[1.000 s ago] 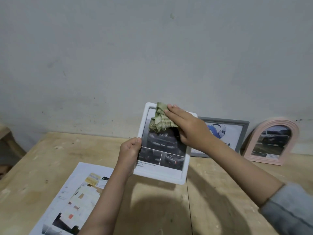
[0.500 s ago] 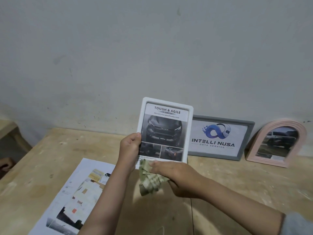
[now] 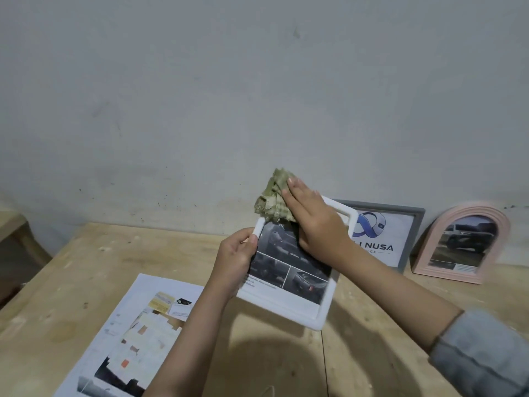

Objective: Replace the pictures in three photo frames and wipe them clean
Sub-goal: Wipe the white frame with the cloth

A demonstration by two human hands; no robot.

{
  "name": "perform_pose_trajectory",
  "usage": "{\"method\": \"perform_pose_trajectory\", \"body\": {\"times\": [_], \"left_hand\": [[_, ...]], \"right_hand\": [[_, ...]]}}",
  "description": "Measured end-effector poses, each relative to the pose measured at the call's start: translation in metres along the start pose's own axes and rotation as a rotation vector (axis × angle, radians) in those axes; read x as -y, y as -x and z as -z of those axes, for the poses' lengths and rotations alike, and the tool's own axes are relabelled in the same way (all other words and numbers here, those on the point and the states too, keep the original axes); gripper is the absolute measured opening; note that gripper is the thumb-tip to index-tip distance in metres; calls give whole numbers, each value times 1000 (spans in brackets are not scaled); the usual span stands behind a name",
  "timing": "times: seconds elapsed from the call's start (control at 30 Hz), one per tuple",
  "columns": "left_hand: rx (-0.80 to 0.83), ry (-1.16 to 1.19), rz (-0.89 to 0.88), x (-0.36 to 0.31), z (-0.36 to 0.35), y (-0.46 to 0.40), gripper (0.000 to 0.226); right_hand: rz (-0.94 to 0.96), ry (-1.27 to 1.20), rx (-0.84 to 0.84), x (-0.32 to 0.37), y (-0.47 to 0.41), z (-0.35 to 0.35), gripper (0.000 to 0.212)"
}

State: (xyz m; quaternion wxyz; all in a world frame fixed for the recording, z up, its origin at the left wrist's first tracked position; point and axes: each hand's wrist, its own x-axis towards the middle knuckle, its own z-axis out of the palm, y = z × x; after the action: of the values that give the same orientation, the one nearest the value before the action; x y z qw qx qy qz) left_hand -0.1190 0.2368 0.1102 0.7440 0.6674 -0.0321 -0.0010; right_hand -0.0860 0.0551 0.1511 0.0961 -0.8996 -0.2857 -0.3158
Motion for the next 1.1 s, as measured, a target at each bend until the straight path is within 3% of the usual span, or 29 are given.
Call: {"method": "perform_pose_trajectory", "body": {"times": [0.1,0.33,0.47,0.6,0.73,0.97,1.03,1.1], "left_hand": [[-13,1,-38,2,2,0,20],[-68,117,-4,9,7,2,35],[-71,219,-2,13,8,-1,32],[-89,225,44,15,11,-2,14],[-94,182,66,12,11,0,48],[-174,-47,78,18,15,-3,29],[-212,-57,106,17,14,-1,28],[-234,25,149,16,15,1,25]], "right_hand": [[46,-43,55,10,10,-12,49],[40,-241,85,37,25,-16,58],[51,-373,156,50,36,-19,64],[10,-476,272,57,45,-16,59],[47,-495,421,66,55,-11,48],[-82,-737,773,63,42,12,29],[-137,-819,744,55,30,23,28],[-244,-862,538,48,17,32,31]]}}
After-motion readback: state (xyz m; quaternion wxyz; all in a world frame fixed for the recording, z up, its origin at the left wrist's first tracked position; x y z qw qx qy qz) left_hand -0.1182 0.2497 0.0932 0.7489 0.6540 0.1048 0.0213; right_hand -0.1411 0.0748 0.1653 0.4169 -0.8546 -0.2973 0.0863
